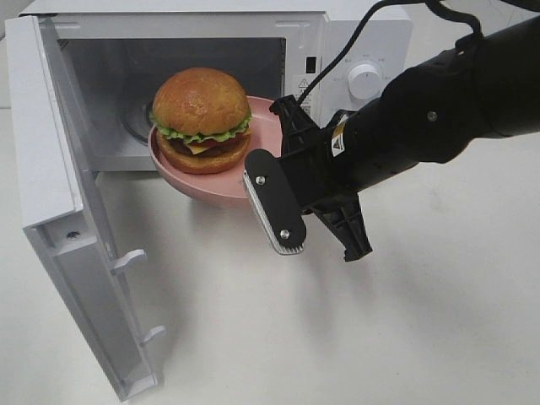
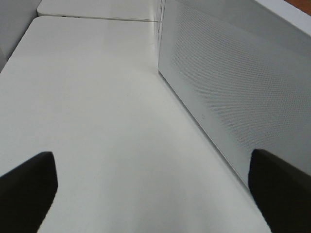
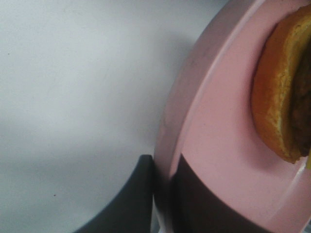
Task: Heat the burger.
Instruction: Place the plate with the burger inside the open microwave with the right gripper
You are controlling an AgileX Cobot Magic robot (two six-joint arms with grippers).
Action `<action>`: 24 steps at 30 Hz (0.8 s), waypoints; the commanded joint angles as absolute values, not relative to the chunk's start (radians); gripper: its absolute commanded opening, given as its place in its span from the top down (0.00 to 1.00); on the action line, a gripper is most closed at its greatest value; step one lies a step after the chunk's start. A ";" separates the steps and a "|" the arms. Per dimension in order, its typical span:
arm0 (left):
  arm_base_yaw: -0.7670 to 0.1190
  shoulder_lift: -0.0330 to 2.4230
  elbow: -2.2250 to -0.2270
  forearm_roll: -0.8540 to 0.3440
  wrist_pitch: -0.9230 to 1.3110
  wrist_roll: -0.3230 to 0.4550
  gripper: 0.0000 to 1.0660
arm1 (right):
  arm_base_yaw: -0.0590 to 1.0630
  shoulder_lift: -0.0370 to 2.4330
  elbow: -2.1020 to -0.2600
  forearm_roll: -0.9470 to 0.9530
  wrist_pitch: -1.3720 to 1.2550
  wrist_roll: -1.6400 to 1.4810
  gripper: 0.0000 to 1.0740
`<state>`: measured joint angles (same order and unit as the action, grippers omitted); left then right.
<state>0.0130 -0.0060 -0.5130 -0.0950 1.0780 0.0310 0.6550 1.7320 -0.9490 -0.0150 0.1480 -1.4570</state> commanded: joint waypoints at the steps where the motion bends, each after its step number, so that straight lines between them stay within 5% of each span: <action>1: 0.011 -0.022 -0.514 -0.095 1.067 0.026 0.06 | 0.655 1.738 -0.998 -0.018 0.074 -1.435 1.00; 24: 0.011 -0.022 -0.514 -0.095 1.067 0.026 0.06 | 0.655 1.911 -1.222 -0.019 0.149 -1.394 0.99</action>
